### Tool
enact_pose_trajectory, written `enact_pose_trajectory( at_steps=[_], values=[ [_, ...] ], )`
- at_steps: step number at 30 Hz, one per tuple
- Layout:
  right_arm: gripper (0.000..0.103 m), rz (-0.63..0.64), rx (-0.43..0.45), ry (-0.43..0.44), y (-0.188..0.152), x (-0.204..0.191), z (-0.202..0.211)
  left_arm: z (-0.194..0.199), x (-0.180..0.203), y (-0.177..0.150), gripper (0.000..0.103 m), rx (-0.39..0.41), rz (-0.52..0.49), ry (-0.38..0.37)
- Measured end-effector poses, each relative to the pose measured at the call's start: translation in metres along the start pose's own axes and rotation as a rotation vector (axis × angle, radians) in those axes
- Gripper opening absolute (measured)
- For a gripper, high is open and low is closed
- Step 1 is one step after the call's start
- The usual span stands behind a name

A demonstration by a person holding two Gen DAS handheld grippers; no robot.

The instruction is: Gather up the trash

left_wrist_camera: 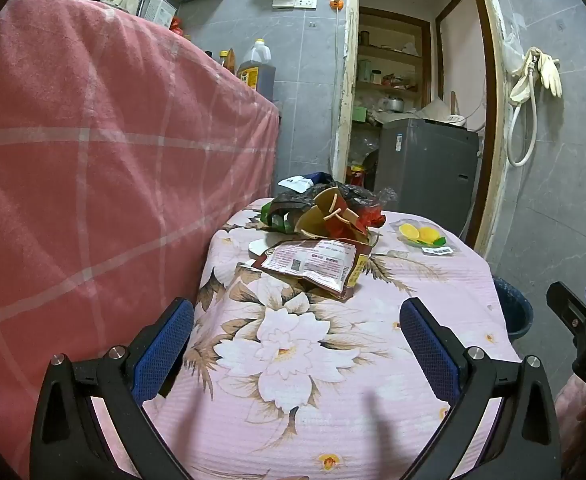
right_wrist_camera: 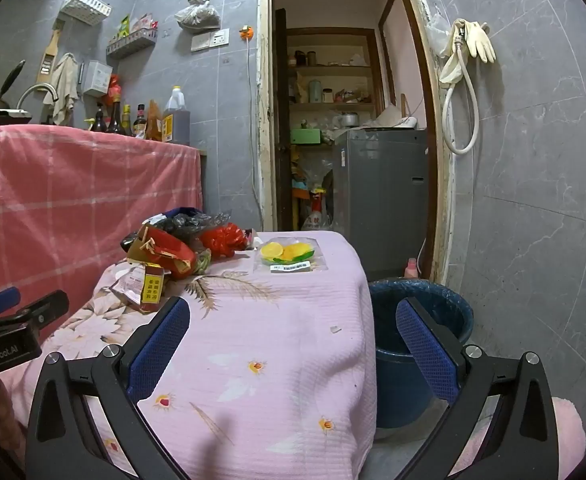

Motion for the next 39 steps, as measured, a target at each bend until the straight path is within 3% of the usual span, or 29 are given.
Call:
enact_pose_trajectory(
  at_steps=[39],
  values=[
    [0.103, -0.003, -0.005, 0.000, -0.0013, -0.0024, -0.0019, 0.0014, -0.0007, -0.0008, 0.101, 0.005, 0.000, 0.005]
  ],
)
Point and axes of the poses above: each gripper's, at about its wrist camera, not at the fingertips, and z roughly against the way its jaws point, x to its right, y to its top, the point moved 8 cm from there along -z, roughly the way its jaws point, and after that the axes turned 6 degrees about y, right-handed, at the moved point
